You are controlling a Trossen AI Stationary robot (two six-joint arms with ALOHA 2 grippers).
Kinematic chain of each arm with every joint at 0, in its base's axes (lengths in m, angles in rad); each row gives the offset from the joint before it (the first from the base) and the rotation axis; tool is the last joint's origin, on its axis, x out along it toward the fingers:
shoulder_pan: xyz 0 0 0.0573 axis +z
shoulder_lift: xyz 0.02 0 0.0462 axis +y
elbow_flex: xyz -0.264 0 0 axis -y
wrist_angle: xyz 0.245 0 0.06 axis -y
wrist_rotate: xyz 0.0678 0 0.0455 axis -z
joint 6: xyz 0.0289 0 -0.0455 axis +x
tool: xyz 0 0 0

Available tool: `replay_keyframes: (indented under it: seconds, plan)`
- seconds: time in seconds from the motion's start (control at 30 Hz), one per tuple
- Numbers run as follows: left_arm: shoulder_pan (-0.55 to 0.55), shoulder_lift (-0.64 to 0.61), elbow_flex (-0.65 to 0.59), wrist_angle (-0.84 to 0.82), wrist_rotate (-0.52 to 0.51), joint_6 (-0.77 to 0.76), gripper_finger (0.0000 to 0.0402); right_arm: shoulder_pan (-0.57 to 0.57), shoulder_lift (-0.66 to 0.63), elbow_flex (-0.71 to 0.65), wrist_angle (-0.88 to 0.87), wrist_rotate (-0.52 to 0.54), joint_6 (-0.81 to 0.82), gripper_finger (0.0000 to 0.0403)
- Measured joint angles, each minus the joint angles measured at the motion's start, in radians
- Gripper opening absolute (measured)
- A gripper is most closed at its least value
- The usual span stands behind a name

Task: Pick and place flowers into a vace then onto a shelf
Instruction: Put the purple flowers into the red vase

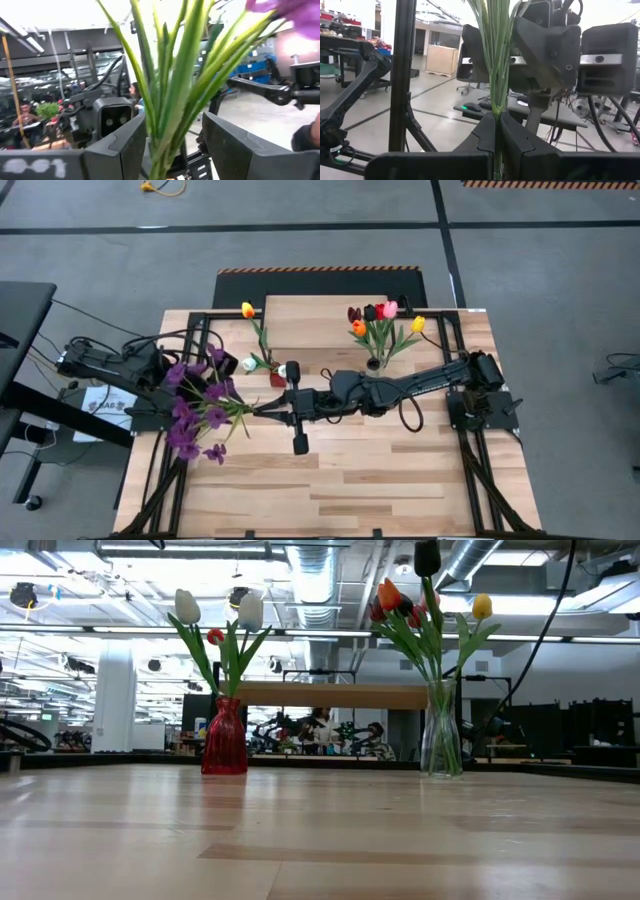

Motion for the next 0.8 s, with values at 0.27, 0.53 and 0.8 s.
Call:
replay_keyframes:
  seconds: [0.27, 0.53, 0.8]
  plan:
    - [0.0, 0.042, 0.001, 0.003, -0.049, 0.04, 0.0157, 0.0, 0.0, 0.0, -0.008, 0.0, 0.0, 0.0002]
    - [0.0, 0.021, 0.0, 0.003, -0.041, 0.088, 0.0024, 0.0, 0.0, 0.0, -0.028, 0.001, 0.0, 0.0002]
    - [0.001, 0.004, 0.0, -0.018, -0.056, 0.129, 0.0005, 0.003, -0.002, 0.002, -0.053, 0.054, -0.019, 0.0039]
